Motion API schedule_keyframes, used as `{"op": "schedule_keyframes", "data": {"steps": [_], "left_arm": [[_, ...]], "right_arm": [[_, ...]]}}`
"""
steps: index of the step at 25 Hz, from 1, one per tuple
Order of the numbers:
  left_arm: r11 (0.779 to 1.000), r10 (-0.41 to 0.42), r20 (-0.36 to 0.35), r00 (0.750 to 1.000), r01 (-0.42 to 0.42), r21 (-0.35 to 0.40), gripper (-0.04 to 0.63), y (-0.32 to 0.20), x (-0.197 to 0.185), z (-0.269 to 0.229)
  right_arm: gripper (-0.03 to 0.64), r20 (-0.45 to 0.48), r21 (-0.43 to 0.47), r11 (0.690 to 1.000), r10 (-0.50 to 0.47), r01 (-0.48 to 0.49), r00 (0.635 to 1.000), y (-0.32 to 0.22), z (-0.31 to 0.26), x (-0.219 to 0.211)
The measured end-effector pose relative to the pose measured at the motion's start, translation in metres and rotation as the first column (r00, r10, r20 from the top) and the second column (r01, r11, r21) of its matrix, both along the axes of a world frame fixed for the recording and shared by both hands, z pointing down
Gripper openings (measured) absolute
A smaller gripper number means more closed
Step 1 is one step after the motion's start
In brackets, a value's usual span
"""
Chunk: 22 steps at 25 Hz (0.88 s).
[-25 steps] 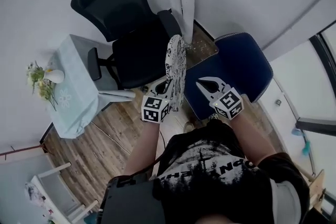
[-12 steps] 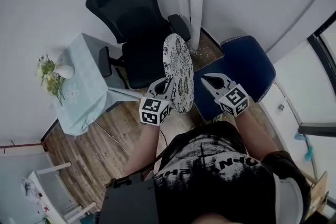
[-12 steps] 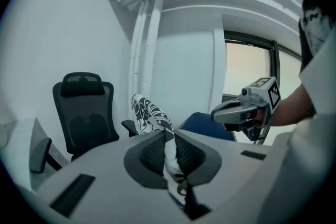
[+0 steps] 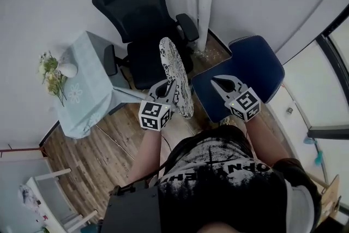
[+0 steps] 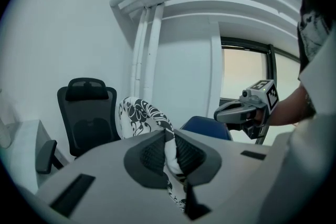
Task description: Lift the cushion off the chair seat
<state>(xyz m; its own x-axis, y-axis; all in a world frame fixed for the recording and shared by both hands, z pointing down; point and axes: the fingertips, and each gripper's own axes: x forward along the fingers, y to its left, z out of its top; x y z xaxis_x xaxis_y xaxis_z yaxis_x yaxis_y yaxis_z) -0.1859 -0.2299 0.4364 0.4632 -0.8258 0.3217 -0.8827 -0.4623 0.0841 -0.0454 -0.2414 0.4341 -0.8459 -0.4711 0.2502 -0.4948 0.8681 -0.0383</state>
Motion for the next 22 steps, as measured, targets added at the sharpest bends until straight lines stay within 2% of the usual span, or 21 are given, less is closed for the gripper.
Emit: {"op": "schedule_keyframes", "data": {"steps": [22], "left_arm": [[1.0,0.018,-0.013,1.0,-0.018,-0.008,0.025,0.015,0.004,0.006]], "right_arm": [[0.017,0.037,-0.009,1.0,0.018,-0.018,0.999,0.017,-0.003,-0.004]]}}
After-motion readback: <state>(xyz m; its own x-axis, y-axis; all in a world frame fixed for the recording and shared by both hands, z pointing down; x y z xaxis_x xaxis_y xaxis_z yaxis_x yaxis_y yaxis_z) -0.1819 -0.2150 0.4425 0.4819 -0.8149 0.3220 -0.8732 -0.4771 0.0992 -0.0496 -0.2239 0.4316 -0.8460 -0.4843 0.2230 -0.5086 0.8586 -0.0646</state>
